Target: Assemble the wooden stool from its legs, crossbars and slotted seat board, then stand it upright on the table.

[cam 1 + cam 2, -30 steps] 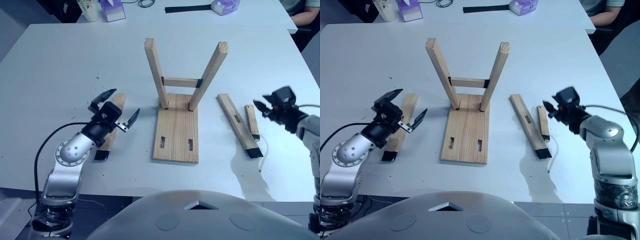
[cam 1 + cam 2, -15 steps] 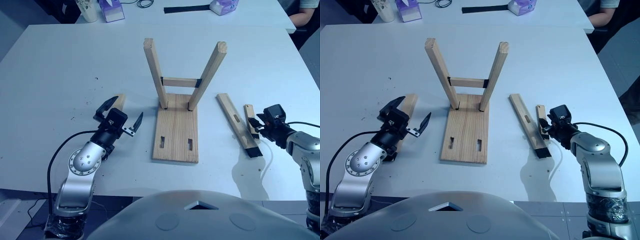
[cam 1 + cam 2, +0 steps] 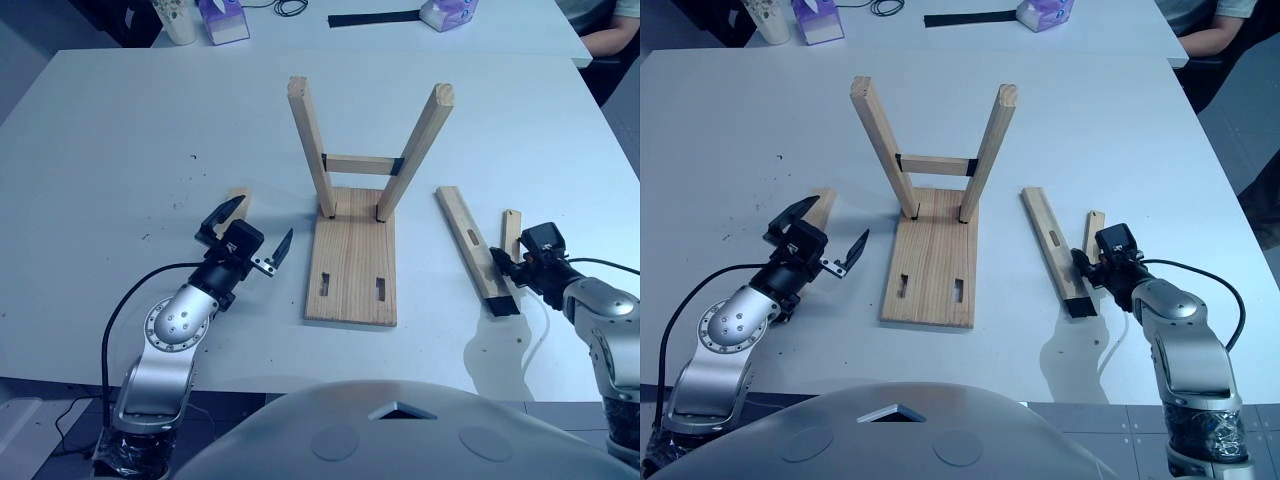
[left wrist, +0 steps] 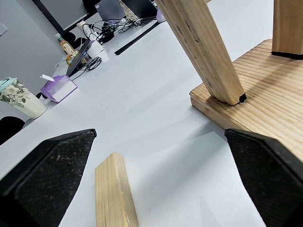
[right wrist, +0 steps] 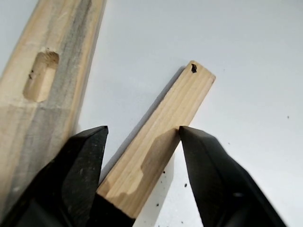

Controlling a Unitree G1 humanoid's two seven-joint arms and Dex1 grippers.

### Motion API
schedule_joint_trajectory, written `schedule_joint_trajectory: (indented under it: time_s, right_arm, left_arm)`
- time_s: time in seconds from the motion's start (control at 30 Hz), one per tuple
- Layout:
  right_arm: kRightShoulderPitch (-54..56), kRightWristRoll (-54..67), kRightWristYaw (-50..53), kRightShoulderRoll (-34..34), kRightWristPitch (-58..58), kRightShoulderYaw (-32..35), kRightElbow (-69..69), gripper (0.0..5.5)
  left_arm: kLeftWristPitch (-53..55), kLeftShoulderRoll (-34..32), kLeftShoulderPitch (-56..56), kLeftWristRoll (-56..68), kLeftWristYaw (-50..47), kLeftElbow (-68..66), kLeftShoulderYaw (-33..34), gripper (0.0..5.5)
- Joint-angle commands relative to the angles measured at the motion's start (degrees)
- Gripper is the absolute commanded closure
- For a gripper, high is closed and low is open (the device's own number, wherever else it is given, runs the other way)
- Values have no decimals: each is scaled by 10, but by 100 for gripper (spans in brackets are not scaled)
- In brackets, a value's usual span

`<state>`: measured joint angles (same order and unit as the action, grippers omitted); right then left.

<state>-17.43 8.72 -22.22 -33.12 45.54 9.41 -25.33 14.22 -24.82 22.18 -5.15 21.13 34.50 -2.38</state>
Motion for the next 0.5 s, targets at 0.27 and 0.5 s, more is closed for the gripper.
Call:
schedule_joint_trajectory:
  time_s: [0.27, 0.5]
  right_arm:
    - [35, 31, -8, 23, -26, 19, -41, 272]
    - [-10, -1, 21, 22, -6, 24, -67, 272]
  left_arm:
    - [6, 7, 22, -19, -11, 1, -8, 48]
    - [6, 8, 27, -23, -13, 2, -8, 48]
